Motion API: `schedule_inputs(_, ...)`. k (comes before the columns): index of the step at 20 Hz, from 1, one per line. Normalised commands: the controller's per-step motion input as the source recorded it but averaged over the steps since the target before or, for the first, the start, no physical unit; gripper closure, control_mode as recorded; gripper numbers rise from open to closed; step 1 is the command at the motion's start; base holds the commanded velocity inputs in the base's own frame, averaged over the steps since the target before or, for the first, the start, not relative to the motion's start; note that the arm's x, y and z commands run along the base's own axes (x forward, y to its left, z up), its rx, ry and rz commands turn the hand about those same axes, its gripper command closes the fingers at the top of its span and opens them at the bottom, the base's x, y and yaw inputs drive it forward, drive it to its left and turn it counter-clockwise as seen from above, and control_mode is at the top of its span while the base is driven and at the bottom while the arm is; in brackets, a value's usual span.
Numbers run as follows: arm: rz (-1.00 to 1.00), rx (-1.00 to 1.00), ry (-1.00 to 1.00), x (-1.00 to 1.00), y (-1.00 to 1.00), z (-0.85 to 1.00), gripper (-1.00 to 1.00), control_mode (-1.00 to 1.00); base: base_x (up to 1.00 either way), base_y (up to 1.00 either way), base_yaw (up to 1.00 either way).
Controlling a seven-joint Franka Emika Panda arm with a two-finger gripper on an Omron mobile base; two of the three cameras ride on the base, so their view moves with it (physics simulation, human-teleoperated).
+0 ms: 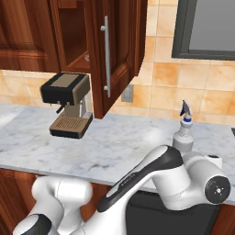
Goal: Locate and retrieve the spray and bar soap from the cabinet. Place them next to the sink.
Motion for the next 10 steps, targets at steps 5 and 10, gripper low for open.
schedule_inputs(5, 0.0, -0.02, -0.03, 0.36, -0.19, -0.28, 1.0, -1.0, 0.0, 0.0, 0.0)
schedule_inputs(10, 0.0, -0.05, -0.01, 0.47, -0.27, -0.23, 1.0, -1.0, 0.0, 0.0, 0.0)
